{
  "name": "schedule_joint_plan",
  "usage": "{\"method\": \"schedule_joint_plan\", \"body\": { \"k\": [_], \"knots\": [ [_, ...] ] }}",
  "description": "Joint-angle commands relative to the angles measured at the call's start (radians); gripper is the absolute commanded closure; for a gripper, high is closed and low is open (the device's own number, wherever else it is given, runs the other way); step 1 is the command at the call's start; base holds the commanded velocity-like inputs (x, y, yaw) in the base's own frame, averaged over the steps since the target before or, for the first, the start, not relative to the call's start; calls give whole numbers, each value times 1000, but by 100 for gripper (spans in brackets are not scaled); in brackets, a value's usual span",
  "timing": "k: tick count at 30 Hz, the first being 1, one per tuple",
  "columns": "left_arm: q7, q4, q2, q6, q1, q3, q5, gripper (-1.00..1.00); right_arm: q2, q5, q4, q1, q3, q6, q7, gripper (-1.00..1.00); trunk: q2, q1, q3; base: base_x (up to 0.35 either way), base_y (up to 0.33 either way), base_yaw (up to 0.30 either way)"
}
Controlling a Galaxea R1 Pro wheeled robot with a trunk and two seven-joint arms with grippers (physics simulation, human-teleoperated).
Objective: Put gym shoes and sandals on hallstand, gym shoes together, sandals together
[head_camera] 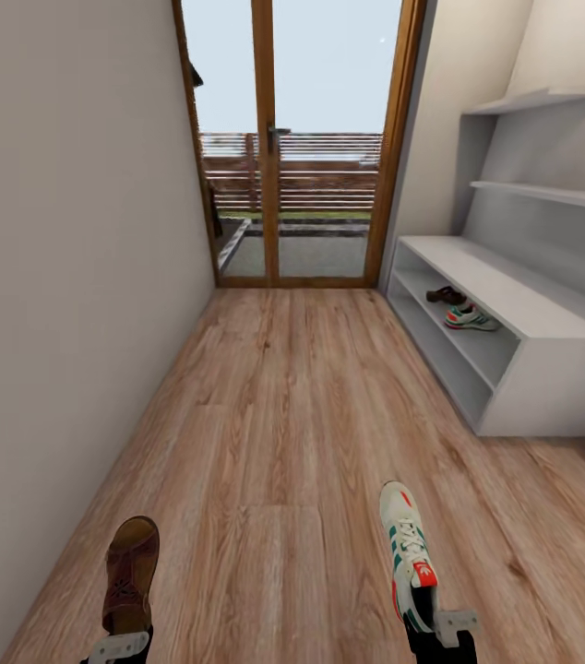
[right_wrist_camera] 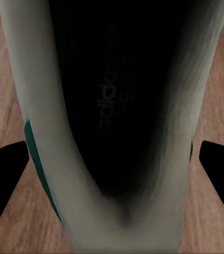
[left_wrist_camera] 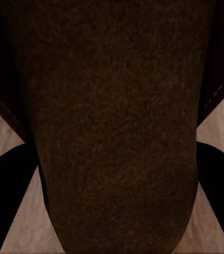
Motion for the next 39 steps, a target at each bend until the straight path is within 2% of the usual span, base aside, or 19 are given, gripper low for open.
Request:
{"method": "schedule_joint_plan", "body": {
  "k": [1,39],
  "knots": [
    [-6,0,-1,-4,-1,9,-10,100,0,5,1,-1,-9,-4,7,100,0,0,-1,340,0,0],
    [-6,2,1,-6,-1,9,-8,100,0,3,1,-1,-9,-4,8,100,0,0,-1,340,0,0]
  ]
}}
